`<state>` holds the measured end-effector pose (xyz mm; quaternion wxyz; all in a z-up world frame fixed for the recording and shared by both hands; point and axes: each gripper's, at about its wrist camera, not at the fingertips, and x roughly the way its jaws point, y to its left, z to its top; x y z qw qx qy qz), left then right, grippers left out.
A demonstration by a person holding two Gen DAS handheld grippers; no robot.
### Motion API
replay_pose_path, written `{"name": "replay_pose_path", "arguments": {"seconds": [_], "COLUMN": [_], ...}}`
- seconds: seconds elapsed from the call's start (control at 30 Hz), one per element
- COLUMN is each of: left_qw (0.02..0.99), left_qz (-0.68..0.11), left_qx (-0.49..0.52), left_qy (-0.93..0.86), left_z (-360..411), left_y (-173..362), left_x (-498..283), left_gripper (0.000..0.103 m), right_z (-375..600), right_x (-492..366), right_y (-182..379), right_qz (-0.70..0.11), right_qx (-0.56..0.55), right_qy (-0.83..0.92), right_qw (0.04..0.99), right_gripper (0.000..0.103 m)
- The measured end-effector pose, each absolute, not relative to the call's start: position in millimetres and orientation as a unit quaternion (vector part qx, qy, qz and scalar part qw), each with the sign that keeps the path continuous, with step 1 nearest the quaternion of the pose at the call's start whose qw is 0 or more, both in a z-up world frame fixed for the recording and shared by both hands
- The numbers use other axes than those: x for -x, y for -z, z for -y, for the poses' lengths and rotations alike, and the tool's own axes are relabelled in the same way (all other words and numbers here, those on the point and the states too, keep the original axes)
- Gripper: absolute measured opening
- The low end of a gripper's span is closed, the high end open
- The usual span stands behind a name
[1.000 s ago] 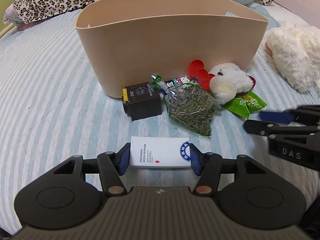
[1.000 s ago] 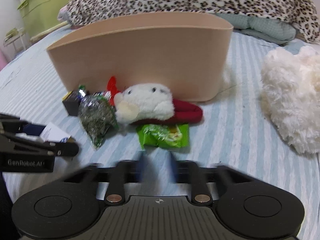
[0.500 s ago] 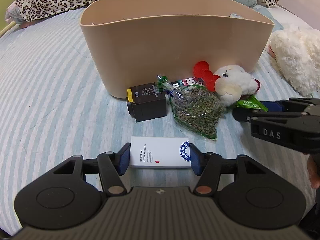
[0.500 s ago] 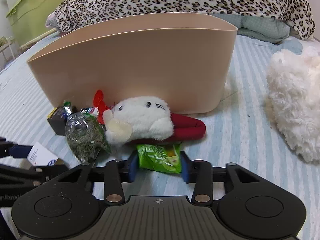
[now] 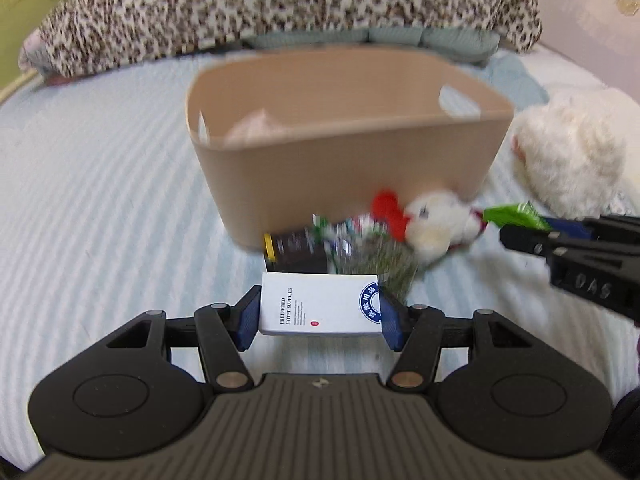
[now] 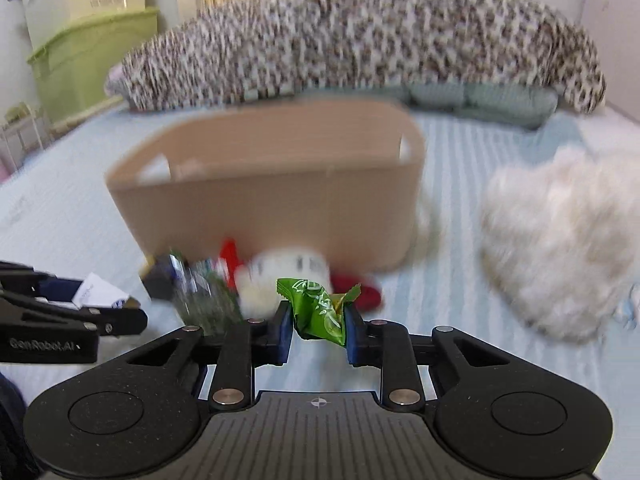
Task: Organize objects
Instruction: 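Carry both items over the basket and release them inside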
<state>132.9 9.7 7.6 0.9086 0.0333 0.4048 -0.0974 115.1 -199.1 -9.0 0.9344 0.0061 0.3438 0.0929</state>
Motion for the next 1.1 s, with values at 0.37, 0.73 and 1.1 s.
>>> {"name": "replay_pose_path", "arguments": {"seconds": [0.37, 0.73, 1.1], "left_qw": [0.941, 0.942, 0.921], "left_qz": [-0.323, -0.332, -0.385], "left_qx": [-0.031, -0.051, -0.065], "left_qy": [0.097, 0.032, 0.007], "left_z": [-10.4, 2.0, 5.3], "left_y": [-74.9, -74.9, -45.7], "left_x": [-158.6, -243.3, -287.4], "left_gripper": [0.06, 0.06, 0.061], "right_z": [189.7, 163.8, 151.7], "right_x": [-145.8, -200.3, -250.1], "right_y": [-65.3, -67.0, -32.0], "right_qz": [-0.254, -0.255, -0.307], "right_qx": [0.008, 0.022, 0.018], "right_qy": [-0.102, -0.085, -0.055], "right_qw": [0.962, 0.963, 0.95], "right_gripper": [0.024, 0.024, 0.028]}}
